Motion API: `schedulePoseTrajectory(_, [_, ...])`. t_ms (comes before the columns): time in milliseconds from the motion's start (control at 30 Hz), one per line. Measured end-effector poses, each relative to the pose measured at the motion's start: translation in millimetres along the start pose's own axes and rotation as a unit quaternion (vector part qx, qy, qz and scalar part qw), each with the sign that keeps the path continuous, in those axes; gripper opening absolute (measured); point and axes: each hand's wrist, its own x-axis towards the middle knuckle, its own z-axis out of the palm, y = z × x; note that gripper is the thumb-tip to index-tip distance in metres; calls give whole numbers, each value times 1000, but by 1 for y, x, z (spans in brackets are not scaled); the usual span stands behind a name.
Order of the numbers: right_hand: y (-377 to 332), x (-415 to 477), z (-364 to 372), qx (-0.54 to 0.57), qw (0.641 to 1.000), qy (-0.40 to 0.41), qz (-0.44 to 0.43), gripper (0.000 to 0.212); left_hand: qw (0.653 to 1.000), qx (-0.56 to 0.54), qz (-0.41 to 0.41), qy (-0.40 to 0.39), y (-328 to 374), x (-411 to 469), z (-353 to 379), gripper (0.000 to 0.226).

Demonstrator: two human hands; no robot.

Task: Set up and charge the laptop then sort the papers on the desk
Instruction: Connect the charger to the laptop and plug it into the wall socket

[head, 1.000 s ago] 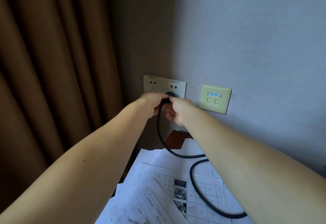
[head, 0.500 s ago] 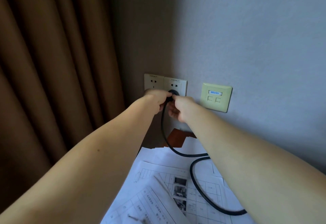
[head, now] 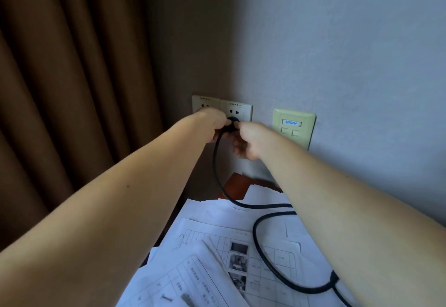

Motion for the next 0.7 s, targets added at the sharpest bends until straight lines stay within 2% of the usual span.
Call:
schedulePoseTrajectory(133, [-11, -13, -23, -78, 997, 14, -26, 24, 1000, 16, 5, 5, -1, -4, 0, 19])
schedulePoseTrajectory(233, [-15, -32, -45, -91, 995, 16, -43, 28, 994, 89, 60, 5, -2, -10, 5, 38])
schedulePoseTrajectory(300, [-15, -52, -57, -99, 994, 11, -49, 25, 986, 140, 92, 26, -6, -14, 8, 50])
schedulePoseTrajectory(367, [-12, -76, -70, -118, 991, 8, -62, 19, 972, 194, 105, 86, -13, -23, 12, 56])
schedulePoseTrajectory(433, [-7, -102, -82, -147, 985, 19, -86, 19, 941, 248, 164, 164, -21, -43, 19, 55])
schedulePoseTrajectory(500, [4, -133, -98, -205, 969, 52, -127, 20, 906, 252, 287, 182, -28, -80, 30, 49])
schedulePoseTrajectory(533, [11, -150, -107, -252, 953, 75, -150, 18, 893, 241, 351, 148, -29, -104, 33, 43])
schedulePoseTrajectory(600, [29, -184, -126, -358, 904, 133, -191, 20, 871, 266, 412, -13, -36, -153, 36, 30])
schedulePoseTrajectory(667, [53, -223, -144, -442, 856, 158, -215, 23, 837, 362, 355, -208, -47, -200, 38, 28])
schedulePoseTrajectory(700, [66, -241, -151, -474, 839, 155, -218, 23, 809, 416, 312, -274, -54, -220, 38, 29])
